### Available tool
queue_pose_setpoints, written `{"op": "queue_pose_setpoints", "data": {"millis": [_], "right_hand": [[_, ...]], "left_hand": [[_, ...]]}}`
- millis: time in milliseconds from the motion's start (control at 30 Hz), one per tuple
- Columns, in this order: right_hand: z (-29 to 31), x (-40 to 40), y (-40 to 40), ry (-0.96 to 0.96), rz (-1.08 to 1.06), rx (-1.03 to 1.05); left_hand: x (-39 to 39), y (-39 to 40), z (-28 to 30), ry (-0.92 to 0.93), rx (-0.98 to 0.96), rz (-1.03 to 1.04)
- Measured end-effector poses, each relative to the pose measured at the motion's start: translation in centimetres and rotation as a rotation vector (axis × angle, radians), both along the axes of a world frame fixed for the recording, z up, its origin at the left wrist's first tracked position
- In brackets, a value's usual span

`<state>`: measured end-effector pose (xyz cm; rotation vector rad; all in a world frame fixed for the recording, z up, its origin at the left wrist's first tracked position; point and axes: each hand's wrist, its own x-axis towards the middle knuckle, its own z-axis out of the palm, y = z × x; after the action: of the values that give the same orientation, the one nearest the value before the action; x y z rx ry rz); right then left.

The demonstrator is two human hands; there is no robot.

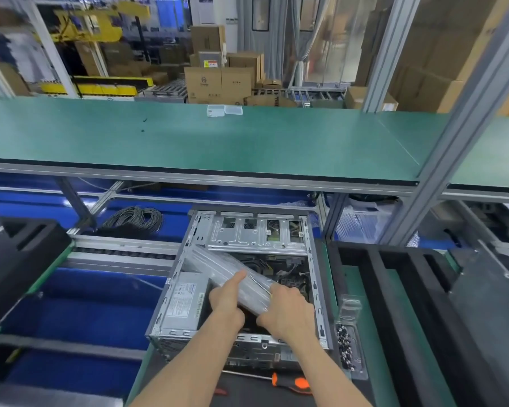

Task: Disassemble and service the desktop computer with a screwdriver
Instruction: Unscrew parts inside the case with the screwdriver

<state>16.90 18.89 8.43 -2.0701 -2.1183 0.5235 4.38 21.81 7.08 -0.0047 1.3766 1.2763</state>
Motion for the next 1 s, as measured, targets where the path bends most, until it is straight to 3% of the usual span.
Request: {"op": "queue_pose_setpoints", "data": {"millis": [233, 467, 633, 767, 900, 1000], "right_hand": [[0.3, -0.1, -0.4, 0.059, -0.02, 0.07], [0.9, 0.6, -1.3, 0.205, -0.13, 0.12], [1.6, 0.6, -2.0, 0.462, -0.175, 0.209], [3.0, 1.8, -1.6, 0.82, -0.231, 0.314], [4.9, 3.0, 0.0, 0.677, -0.259, 0.257], [6.1, 2.1, 1.1, 0.772, -0.217, 0.166]], "left_hand": [[0.1, -0.6, 0.7, -0.082, 0.104, -0.011], [1.5, -1.2, 3.0, 0.004, 0.198, -0.094], [2.3, -0.1, 6.0, 0.289, 0.414, -0.259], [1.3, 1.4, 7.3, 0.293, 0.497, -0.197], [-0.2, 1.6, 7.8, 0.189, 0.551, -0.254], [-0.7, 1.4, 8.3, 0.16, 0.598, -0.293]]}}
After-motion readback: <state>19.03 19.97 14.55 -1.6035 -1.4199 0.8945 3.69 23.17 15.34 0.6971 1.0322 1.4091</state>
